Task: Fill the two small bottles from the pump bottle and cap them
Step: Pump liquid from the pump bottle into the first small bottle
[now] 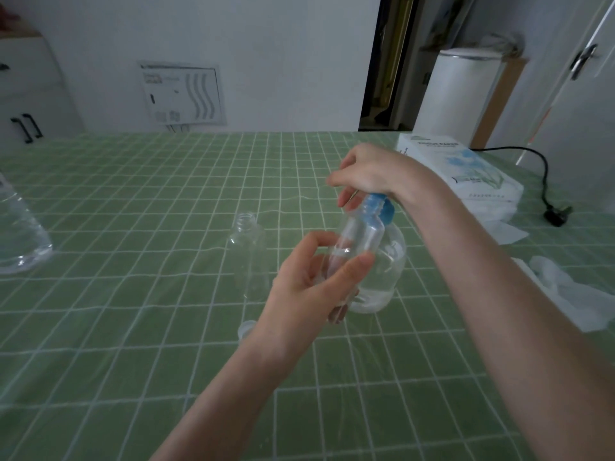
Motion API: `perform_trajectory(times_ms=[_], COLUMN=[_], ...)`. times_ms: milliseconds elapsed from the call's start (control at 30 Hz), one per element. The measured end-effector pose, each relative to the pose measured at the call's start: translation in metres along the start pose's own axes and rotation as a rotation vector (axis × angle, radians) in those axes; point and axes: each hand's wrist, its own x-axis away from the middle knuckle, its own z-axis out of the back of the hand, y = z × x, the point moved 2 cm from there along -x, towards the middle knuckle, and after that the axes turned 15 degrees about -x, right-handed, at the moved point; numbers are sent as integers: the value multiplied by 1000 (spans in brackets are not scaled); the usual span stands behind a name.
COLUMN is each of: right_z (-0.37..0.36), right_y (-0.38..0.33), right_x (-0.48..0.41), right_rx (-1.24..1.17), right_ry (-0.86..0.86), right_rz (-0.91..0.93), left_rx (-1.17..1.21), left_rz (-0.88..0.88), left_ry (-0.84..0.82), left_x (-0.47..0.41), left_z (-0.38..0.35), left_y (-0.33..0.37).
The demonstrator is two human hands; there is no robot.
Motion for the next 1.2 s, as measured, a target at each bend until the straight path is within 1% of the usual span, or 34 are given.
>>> perform_trajectory(times_ms=[233, 400, 567, 867, 1067, 1200], right_z=[7, 5, 3, 9, 8, 4], right_y=[-9, -6, -1, -8, -8, -4], right_x=[4, 2, 1, 2, -1, 0], right_rx=[-10, -44, -8, 24, -22, 8], right_ry=[32, 28, 25, 57, 19, 12], right_rz=[61, 38, 12, 49, 35, 12], left_rx=[0, -1, -19, -19, 27, 13], left_rz=[-3, 9, 25, 15, -11, 1], left_ry=[30, 35, 37, 35, 40, 29], left_x=[0, -3, -1, -3, -3, -1], left_z=[-2, -1, 0, 0, -2, -2], left_y=[6, 3, 1, 4, 6, 4])
